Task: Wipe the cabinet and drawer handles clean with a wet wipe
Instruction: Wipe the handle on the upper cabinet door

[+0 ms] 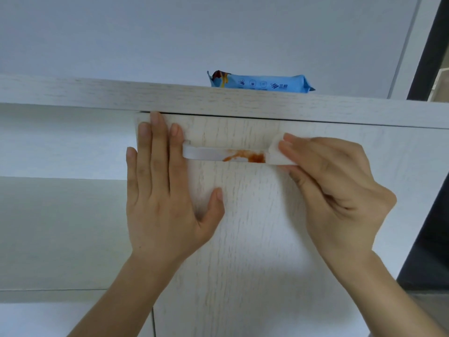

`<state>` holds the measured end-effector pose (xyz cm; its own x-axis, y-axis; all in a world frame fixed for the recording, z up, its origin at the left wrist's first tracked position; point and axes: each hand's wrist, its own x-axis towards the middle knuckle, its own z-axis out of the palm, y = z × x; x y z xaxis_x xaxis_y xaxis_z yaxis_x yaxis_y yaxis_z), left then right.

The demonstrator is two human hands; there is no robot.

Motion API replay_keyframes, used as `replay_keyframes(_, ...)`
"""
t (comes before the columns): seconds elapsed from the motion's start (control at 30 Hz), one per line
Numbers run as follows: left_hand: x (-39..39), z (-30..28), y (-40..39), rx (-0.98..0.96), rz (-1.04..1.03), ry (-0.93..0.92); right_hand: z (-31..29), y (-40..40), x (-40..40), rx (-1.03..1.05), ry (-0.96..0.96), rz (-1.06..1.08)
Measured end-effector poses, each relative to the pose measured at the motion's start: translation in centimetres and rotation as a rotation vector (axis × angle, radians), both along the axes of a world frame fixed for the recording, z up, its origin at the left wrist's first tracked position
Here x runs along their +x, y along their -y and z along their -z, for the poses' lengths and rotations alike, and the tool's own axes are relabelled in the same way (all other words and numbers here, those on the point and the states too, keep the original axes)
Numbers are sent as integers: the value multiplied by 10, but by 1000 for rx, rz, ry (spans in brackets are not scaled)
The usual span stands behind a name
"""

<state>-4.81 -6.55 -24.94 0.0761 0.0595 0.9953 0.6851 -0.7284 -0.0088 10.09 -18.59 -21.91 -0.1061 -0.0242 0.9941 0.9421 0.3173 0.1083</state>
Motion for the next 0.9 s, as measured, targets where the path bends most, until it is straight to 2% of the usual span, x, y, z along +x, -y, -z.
replay_keyframes(0.4, 0, 5, -3, 21, -3, 5, -6, 1, -8, -21, 1, -11)
replay_keyframes(0.53, 2, 4, -2, 29, -35, 6, -12, -7, -20, -18, 57, -8)
replay_keyframes(0.6, 1, 4, -3, 38, -30, 9, -12, -4, -20, -17, -25, -37)
replay_keyframes(0.67, 1, 5, -3, 44, -14, 14, -10, 3, -20, 57, -194, -112)
replay_keyframes(0.73, 1, 6, -4, 45, -3, 12, -9, 4, -25, 125, -261, -156)
replay_keyframes(0.9, 0, 6, -4, 45, 4, 12, -10, -5, -32, 46, -86, 47)
